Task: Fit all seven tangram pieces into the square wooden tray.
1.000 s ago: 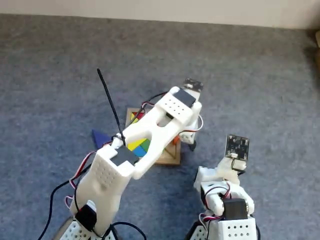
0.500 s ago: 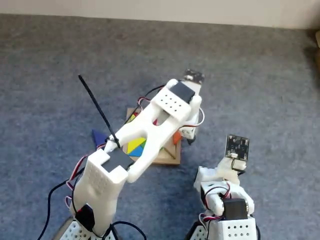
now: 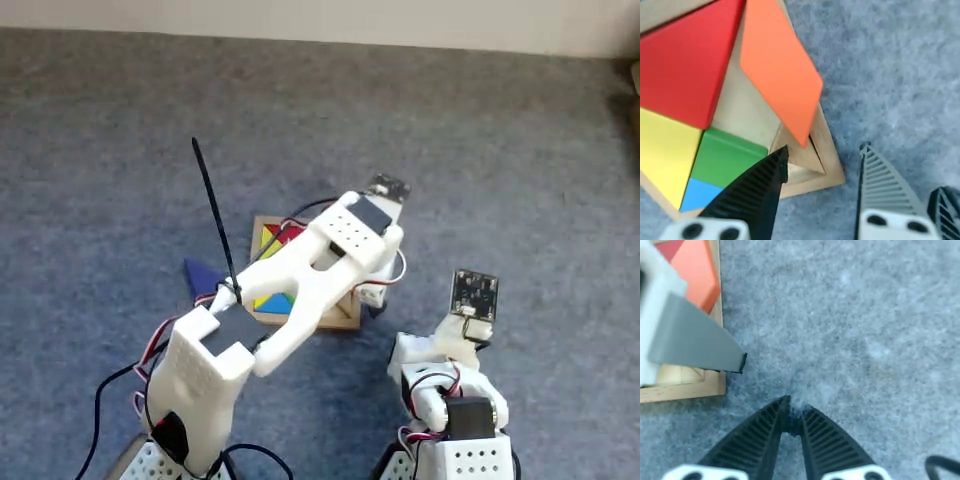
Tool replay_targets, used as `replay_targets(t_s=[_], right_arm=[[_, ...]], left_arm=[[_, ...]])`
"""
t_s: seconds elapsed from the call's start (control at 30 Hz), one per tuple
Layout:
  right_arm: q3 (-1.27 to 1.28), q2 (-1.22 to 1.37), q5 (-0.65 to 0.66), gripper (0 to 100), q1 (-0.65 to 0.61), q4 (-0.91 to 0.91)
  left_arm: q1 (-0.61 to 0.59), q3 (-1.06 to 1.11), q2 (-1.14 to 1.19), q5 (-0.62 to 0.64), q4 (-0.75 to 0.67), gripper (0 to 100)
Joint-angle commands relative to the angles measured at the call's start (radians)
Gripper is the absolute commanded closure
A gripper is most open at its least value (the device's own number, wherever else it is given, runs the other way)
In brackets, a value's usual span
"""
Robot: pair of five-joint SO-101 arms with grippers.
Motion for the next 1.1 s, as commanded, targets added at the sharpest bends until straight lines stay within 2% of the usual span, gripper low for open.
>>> replay_targets(t_s=[0.0,0.37,0.6,0.97,1.07], right_arm=[[0.137,0.010,0.012,99.3,0.010,0.005],[0.137,0.010,0.012,99.3,0.010,0.005],[0.137,0.010,0.012,99.3,0.010,0.005],[0.137,0.010,0.012,99.3,0.010,0.005],[0.137,0.010,0.012,99.3,0.010,0.005]], left_arm=[[-0.051,0.001,-0.038,-0.002,-0.029,78],[-0.189,-0.041,-0.048,-0.003,-0.011,78],[-0.185,-0.159,-0.048,0.003,0.097,78],[-0.196,-0.193,-0.038,-0.002,0.092,78],[-0.237,-0.186,-0.038,-0.002,0.055,78]])
